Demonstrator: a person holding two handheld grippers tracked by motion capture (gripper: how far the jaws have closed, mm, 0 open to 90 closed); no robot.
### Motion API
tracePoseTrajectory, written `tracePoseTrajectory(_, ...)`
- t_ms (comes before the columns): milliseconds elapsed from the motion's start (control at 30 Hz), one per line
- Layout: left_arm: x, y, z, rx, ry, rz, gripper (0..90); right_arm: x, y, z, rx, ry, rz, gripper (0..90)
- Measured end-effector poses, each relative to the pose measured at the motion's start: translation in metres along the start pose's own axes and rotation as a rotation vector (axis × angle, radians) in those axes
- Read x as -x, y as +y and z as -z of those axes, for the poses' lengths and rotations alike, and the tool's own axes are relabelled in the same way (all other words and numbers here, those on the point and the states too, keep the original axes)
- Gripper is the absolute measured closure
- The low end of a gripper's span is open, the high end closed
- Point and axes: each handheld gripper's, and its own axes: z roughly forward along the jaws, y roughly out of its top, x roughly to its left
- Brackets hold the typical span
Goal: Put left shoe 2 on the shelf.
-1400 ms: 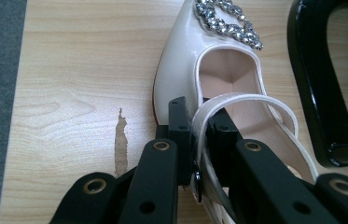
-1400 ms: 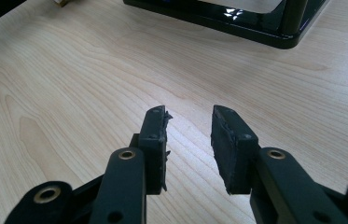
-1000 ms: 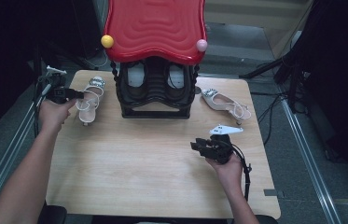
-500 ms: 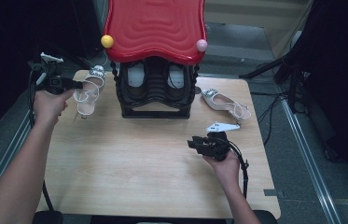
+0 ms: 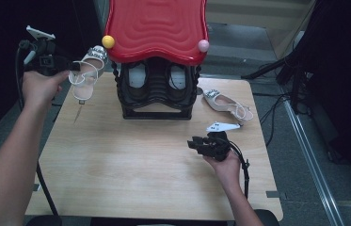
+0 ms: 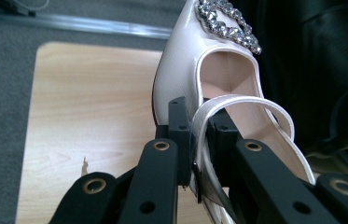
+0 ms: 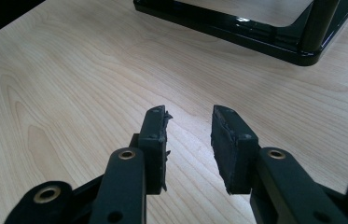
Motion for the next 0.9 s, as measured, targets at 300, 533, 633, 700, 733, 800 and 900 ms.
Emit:
tracePoseTrajectory(300, 0.015, 0.026, 0.029, 0.022, -0.043, -0.020, 84.0, 0.001, -0.001, 0.001, -0.002, -0.001, -0.006, 66.5)
tracePoseTrajectory(533, 0.031, 0.044, 0.048, 0.041, -0.044, -0.045, 84.0, 0.001, -0.002, 0.000, -0.011, -0.002, -0.005, 66.3)
tracePoseTrajectory(633, 0.039, 0.055, 0.058, 0.054, -0.058, -0.049, 84.0, 0.001, -0.002, 0.000, -0.010, -0.005, -0.006, 66.3)
tracePoseTrajectory(700, 0.045, 0.061, 0.064, 0.064, -0.050, -0.055, 84.0, 0.001, -0.002, 0.000, -0.009, -0.004, -0.008, 66.3)
tracePoseTrajectory(733, 0.048, 0.064, 0.069, 0.069, -0.051, -0.059, 84.0, 0.001, -0.002, 0.000, -0.009, -0.004, -0.008, 66.3)
tracePoseTrajectory(800, 0.051, 0.070, 0.076, 0.077, -0.057, -0.056, 84.0, 0.001, -0.002, 0.001, -0.007, -0.005, -0.004, 66.3)
tracePoseTrajectory(900, 0.057, 0.076, 0.085, 0.096, -0.053, -0.055, 84.0, 0.002, -0.002, 0.001, -0.009, -0.008, -0.001, 66.3)
